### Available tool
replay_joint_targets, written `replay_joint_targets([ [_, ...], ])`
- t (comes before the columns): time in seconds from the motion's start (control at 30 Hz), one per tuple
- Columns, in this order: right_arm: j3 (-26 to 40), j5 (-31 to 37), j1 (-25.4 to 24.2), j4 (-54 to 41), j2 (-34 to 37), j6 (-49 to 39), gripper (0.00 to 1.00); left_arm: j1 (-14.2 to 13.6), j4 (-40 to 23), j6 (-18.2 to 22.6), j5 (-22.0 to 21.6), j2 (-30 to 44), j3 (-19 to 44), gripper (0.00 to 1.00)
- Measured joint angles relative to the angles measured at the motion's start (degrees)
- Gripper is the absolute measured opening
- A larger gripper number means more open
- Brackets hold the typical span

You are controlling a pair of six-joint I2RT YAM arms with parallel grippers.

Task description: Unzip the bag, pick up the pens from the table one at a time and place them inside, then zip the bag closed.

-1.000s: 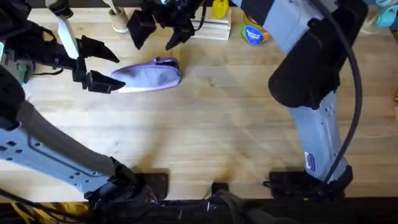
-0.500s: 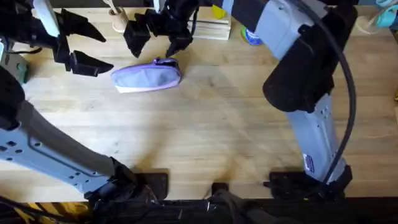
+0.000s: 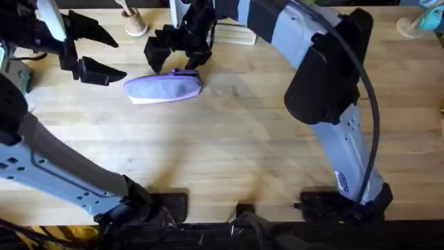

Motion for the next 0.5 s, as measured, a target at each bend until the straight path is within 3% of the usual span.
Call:
replay_joint_targets([
  [0.03, 0.0, -0.4, 0.0, -0.1, 0.0, 0.1, 0.731, 0.0, 0.0, 0.0, 0.0, 0.0, 0.0, 0.993],
  [0.07, 0.0, -0.8, 0.0, 0.0, 0.0, 0.1, 0.694, 0.0, 0.0, 0.0, 0.0, 0.0, 0.0, 0.993],
  [0.37, 0.0, -4.6, 0.0, 0.0, 0.0, 0.1, 0.446, 0.0, 0.0, 0.0, 0.0, 0.0, 0.0, 0.994],
  [0.5, 0.0, -6.4, 0.0, 0.0, 0.0, 0.2, 0.405, 0.0, 0.0, 0.0, 0.0, 0.0, 0.0, 0.994],
])
